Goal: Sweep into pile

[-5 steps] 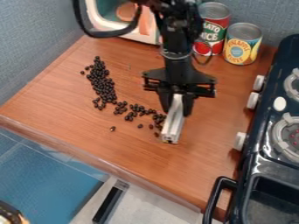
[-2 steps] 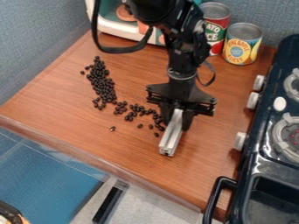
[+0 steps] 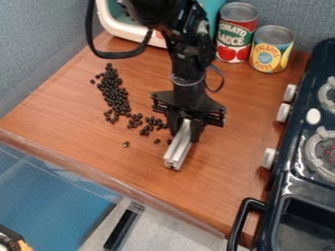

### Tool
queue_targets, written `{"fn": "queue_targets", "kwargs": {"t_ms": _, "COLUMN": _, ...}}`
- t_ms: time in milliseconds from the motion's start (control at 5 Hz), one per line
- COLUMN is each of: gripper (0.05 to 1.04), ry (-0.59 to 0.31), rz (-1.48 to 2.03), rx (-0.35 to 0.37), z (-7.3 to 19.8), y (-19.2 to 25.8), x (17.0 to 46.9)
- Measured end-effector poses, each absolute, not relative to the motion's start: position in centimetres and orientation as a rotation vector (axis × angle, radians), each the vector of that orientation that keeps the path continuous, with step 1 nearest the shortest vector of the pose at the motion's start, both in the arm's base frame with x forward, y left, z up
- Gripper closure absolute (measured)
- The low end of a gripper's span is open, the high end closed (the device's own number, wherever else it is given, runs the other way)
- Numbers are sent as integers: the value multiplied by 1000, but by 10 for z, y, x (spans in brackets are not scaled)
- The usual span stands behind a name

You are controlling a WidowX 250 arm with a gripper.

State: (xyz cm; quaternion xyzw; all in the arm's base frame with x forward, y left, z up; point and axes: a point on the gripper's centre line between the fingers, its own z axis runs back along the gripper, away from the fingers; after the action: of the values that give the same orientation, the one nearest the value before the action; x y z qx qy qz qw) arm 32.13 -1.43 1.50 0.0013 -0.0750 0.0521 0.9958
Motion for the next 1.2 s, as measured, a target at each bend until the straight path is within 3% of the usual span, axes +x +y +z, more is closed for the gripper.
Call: {"fn": "queue_targets", "kwargs": {"t_ms": 1200, "gripper": 704, "ry": -196, "rz": 69, "rx": 126, "z": 12, "y": 96, "x": 345}}
